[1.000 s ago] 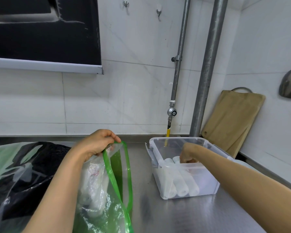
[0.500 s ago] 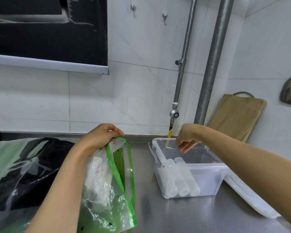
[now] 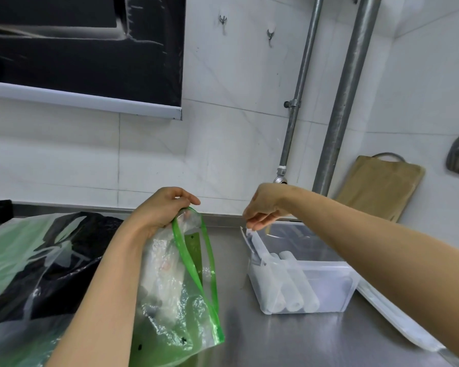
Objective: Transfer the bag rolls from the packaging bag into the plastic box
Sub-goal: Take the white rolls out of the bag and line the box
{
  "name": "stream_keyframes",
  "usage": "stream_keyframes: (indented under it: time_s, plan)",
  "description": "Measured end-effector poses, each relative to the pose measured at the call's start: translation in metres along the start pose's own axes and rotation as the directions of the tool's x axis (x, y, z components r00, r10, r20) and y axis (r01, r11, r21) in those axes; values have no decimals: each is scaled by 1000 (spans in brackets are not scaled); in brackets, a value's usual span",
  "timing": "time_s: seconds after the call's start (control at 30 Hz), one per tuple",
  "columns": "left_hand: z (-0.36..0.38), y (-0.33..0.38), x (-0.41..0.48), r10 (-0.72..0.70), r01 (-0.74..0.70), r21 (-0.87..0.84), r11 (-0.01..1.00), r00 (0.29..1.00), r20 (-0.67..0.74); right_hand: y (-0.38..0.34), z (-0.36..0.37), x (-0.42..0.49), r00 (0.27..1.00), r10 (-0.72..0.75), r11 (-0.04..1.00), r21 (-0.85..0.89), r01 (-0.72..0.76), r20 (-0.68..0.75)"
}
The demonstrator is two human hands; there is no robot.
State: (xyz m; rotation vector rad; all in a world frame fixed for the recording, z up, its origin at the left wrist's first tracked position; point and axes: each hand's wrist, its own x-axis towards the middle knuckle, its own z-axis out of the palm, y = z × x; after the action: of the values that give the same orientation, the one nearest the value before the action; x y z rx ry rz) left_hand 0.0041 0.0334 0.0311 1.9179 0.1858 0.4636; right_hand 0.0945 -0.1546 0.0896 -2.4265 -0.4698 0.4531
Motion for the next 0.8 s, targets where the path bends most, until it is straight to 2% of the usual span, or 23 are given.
stream_keyframes:
  time_s: [0.13, 0.57, 0.8]
  plan:
    - [-4, 1, -1, 23, -23, -5, 1000, 1000, -9, -12, 25, 3, 998, -34, 999, 4, 34, 59]
    - [-18, 2, -7, 53, -58, -95, 994, 997, -54, -37, 117, 8, 961, 4, 1000, -15, 1, 278]
    - [-20, 1, -6, 54, -61, -97, 993, 996, -67, -45, 134, -2, 964, -34, 998, 51, 21, 263]
